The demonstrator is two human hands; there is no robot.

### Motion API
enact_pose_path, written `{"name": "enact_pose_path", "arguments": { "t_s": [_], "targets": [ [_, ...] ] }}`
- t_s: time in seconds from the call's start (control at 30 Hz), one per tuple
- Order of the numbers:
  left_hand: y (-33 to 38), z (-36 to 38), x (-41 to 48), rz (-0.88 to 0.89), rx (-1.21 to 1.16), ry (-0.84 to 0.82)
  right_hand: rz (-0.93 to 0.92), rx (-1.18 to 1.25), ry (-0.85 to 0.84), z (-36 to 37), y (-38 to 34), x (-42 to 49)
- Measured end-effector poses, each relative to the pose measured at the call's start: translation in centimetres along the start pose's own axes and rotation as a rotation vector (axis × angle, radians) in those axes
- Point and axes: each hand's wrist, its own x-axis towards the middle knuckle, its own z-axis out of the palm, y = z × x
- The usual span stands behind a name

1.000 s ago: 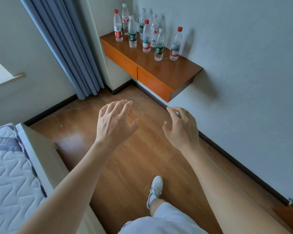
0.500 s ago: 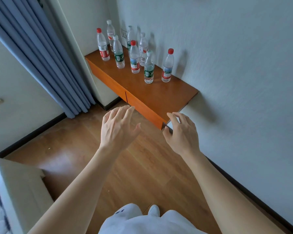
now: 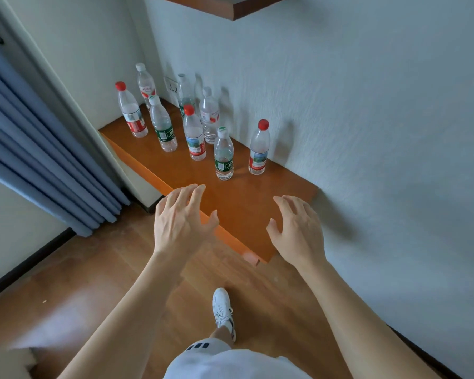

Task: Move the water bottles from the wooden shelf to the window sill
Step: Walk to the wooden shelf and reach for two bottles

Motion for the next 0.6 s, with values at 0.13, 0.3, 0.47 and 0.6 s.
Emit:
{"name": "enact_pose_path", "arguments": {
  "t_s": [0.13,0.3,0.47,0.6],
  "targets": [
    [-1.0,1.7,6.8,-0.020,-0.037,-0.032,0.046,-0.059,-0.018,1.7,0.5,6.0],
    [-2.9,4.5,13.2,-0.019,-0.052,-0.108,0.095,-0.069,-0.027,4.2,0.4,11.3],
    [-3.2,7.2,16.6,-0.037,-0.104,-0.167,0.144,-0.055,-0.036,5.7,1.5,14.2],
    [-3.4,9.5,19.0,-0.104,-0.143,-0.231,0.172,0.015,-0.038,7.0,3.0,17.0]
  ]
}}
